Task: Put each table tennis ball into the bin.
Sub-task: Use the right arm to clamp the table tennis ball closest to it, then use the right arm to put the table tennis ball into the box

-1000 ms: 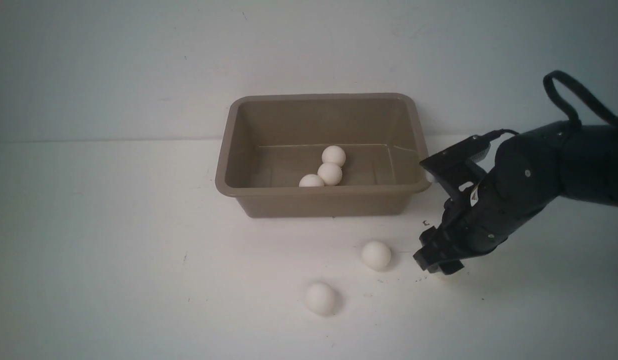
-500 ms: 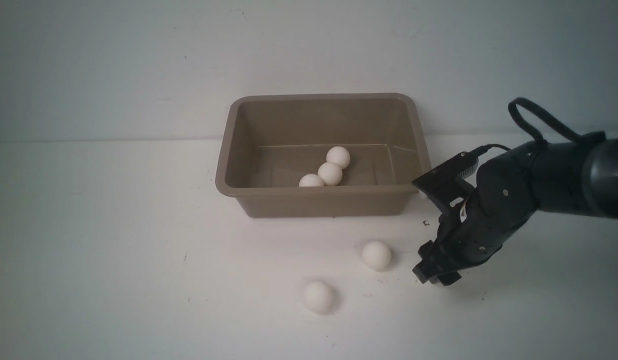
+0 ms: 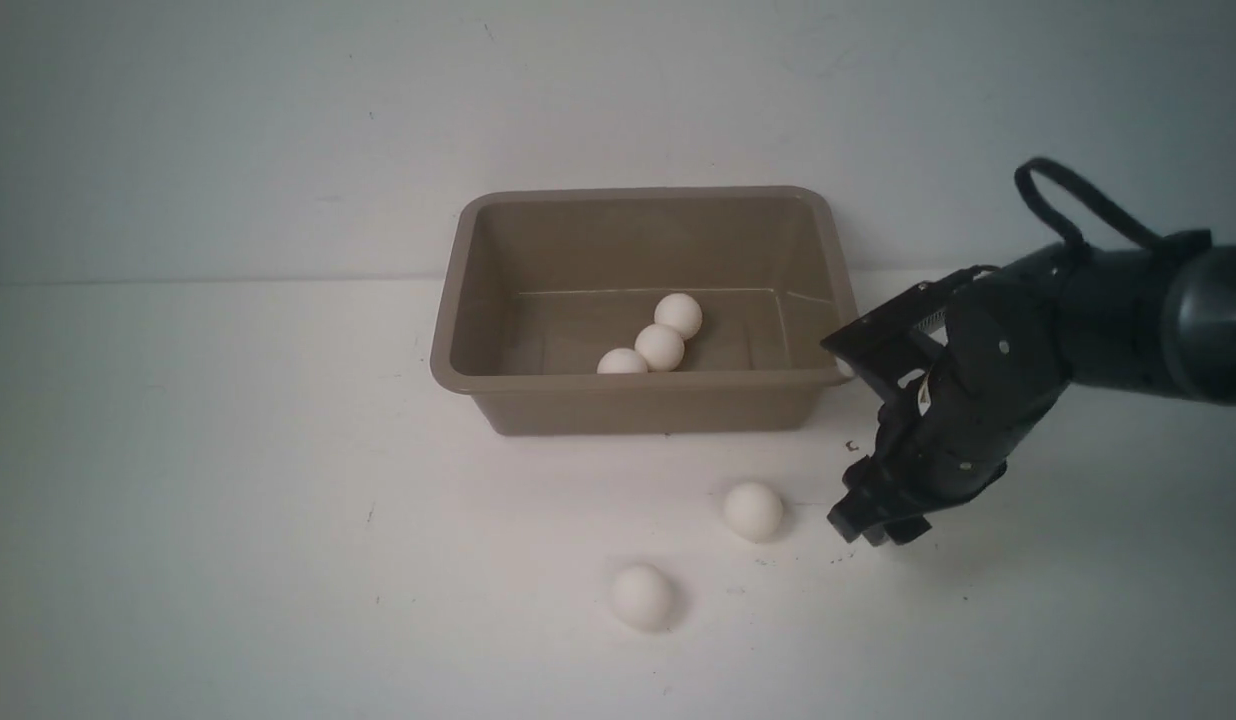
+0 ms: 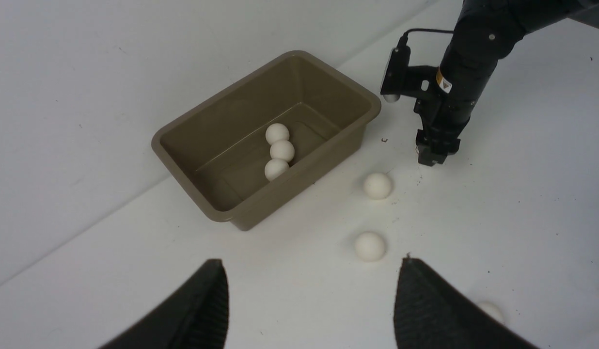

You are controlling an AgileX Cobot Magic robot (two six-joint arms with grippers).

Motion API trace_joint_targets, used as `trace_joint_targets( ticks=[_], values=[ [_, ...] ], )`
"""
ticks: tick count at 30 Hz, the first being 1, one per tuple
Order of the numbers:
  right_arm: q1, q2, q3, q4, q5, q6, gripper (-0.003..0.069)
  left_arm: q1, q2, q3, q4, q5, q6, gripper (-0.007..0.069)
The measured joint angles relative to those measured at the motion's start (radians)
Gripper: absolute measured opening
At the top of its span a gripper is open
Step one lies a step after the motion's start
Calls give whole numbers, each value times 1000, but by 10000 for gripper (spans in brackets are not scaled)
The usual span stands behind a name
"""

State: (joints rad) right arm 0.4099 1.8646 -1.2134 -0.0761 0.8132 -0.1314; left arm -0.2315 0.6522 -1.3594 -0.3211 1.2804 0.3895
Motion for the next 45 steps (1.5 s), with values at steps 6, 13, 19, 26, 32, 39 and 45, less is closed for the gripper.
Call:
trace_joint_targets(
  ticks=[6, 13, 19, 26, 32, 39, 45],
  values=[
    [0, -116, -179, 51, 107, -40, 365, 0, 0, 0, 0, 0, 0, 415],
    [0, -15, -459, 116, 129, -96, 365, 0, 0, 0, 5, 0, 0, 415],
    [0, 201, -638, 172, 190, -119, 370, 0, 0, 0, 30, 0, 0, 415],
    [0, 294, -746, 199, 274, -132, 452, 0, 0, 0, 42, 0, 0, 415],
    [0, 244, -752, 202, 404, -146, 440, 0, 0, 0, 49, 0, 0, 415],
    [0, 132, -671, 244, 426, -149, 375, 0, 0, 0, 51, 0, 0, 415],
    [0, 36, -522, 287, 426, -149, 364, 0, 0, 0, 71, 0, 0, 415]
  ],
)
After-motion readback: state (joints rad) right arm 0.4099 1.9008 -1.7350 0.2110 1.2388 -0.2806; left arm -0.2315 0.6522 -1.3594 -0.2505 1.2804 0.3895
